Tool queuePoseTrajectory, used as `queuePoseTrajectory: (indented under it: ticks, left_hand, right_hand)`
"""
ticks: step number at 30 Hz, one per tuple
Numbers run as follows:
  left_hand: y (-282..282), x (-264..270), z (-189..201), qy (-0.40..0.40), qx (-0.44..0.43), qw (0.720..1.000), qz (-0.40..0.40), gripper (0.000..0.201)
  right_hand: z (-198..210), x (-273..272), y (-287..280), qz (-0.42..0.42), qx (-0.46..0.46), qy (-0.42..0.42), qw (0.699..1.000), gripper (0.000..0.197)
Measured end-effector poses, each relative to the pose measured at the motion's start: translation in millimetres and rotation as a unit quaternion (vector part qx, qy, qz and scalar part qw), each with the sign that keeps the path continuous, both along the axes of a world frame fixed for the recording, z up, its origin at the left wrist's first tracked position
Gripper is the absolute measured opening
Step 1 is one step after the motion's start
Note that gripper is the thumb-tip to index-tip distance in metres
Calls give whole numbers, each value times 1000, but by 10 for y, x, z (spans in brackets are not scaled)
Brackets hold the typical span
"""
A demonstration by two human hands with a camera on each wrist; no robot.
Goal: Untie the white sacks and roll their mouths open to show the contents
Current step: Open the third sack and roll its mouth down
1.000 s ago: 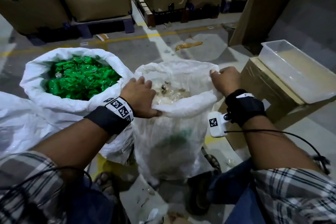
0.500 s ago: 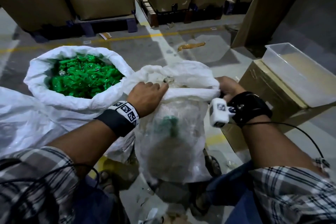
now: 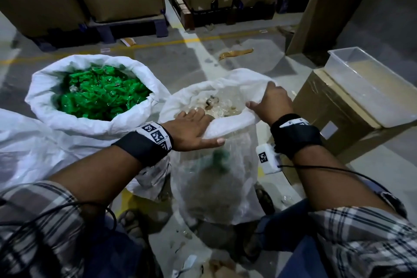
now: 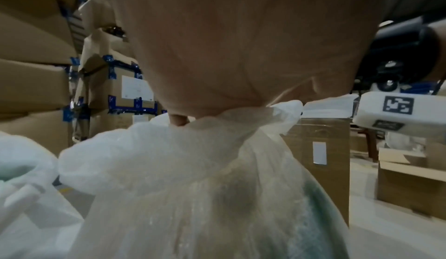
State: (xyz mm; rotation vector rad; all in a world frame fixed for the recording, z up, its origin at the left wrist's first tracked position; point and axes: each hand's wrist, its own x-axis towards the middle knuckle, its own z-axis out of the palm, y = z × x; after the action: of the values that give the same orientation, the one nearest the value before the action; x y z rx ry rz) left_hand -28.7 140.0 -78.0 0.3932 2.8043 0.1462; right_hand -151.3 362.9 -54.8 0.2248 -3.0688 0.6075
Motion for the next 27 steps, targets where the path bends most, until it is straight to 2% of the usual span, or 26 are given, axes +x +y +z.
queuePoseTrajectory:
  ticks: [2,5,8,9,10,12,13,14,17,19,21,22,23,24,25,26,27]
  left_hand:
    - [-1,0,-30,9,3,1000,6,70]
    - [-25,-42,-18,96,-18,995,-17,48]
    - [-80,-100,71,171,-58,983,-39,36]
    - [-89,-112,102,184,-63,980,-44,31]
    - [-93,-112,127,193,-59,978,-49,26]
    - [-106,-96,182,216,-50,974,-52,14]
    - [-130,-90,218,236,-50,969,-49,12]
    - [-169,-83,244,263,-51,963,-40,13]
    - [-293,-121,278,343,-85,936,-1,17]
    - [-351,-145,239,364,-115,924,25,23]
    - [-382,-132,168,361,-135,922,38,27]
    - [-395,-112,122,354,-141,924,39,28]
    - [-410,-85,65,344,-145,927,36,31]
    - [-418,-61,1,328,-149,932,29,35]
    - [-413,-39,-63,308,-153,939,23,38]
    - [-394,-22,-119,291,-156,944,17,39]
    - [-362,-5,-163,276,-159,948,11,38]
  right_hand:
    - [0,-76,42,-29,-39,-37,998,64]
    - [5,-123,36,-68,-113,-111,985,57]
    - [57,-109,0,-108,-244,-185,946,44]
    - [95,-97,1,-124,-320,-202,917,33]
    - [144,-80,13,-141,-410,-229,872,21]
    - [233,-15,65,-153,-567,-323,743,17]
    - [269,15,98,-157,-613,-363,684,18]
    - [296,28,130,-166,-635,-389,647,17]
    - [330,5,242,-166,-667,-438,580,29]
    - [346,4,258,-146,-676,-453,563,34]
    - [335,29,223,-133,-654,-447,595,33]
    - [322,49,185,-138,-625,-429,637,28]
    - [289,62,140,-142,-574,-395,702,20]
    - [254,90,99,-140,-490,-344,788,15]
    - [184,111,70,-138,-380,-275,872,19]
    - [97,112,52,-127,-267,-195,935,30]
    - [38,138,29,-104,-181,-127,970,43]
